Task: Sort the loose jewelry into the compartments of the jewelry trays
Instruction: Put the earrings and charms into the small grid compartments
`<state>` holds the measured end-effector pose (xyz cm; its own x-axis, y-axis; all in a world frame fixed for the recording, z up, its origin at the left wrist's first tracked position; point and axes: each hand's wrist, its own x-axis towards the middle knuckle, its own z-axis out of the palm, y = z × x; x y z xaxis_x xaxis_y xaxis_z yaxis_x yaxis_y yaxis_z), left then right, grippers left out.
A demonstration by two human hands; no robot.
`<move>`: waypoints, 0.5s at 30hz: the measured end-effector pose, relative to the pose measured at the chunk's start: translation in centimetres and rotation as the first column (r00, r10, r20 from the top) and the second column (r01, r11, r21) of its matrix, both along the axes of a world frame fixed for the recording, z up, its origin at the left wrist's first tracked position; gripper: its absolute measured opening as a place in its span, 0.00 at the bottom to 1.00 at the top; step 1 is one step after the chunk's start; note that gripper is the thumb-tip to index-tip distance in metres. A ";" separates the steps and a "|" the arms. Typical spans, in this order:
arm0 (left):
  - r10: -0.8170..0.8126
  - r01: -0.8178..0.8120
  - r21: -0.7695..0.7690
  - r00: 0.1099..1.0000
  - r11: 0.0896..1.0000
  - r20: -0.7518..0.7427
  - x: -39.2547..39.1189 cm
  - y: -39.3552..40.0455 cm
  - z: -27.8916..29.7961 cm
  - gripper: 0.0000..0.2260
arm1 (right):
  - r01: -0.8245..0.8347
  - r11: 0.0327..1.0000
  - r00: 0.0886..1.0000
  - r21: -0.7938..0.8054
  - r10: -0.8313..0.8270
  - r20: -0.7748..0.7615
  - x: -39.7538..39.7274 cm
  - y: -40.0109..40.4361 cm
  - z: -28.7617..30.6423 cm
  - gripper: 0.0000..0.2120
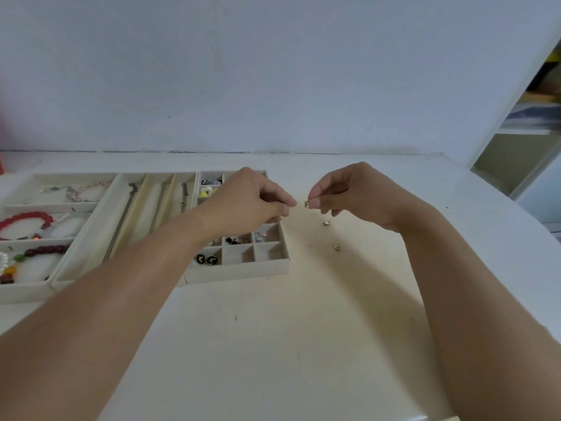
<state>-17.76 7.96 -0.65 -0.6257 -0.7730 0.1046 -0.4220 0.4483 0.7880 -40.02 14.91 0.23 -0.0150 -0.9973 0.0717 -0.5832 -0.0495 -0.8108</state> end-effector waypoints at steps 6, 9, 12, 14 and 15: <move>0.006 0.047 0.310 0.986 0.949 -0.169 0.3 -0.4 0.1 0.05 | 0.082 0.984 0.992 -0.159 -0.066 0.105 2.0 -0.6 -0.5 0.02; 0.059 0.096 0.537 0.963 0.838 -0.263 0.3 -0.6 0.3 0.07 | 0.111 0.971 0.991 -0.213 -0.093 0.093 2.7 -0.5 -0.7 0.02; 0.085 0.122 0.604 0.949 0.788 -0.303 0.4 -1.0 0.4 0.11 | 0.137 0.956 0.989 -0.260 -0.115 0.096 3.3 -0.5 -0.7 0.03; 0.109 0.113 0.612 0.943 0.783 -0.314 0.3 -1.1 0.4 0.10 | 0.149 0.948 0.987 -0.282 -0.124 0.104 3.7 -0.3 -0.7 0.04; 0.122 0.102 0.604 0.940 0.790 -0.318 0.3 -1.1 0.4 0.09 | 0.149 0.945 0.987 -0.290 -0.123 0.107 3.9 -0.3 -0.6 0.04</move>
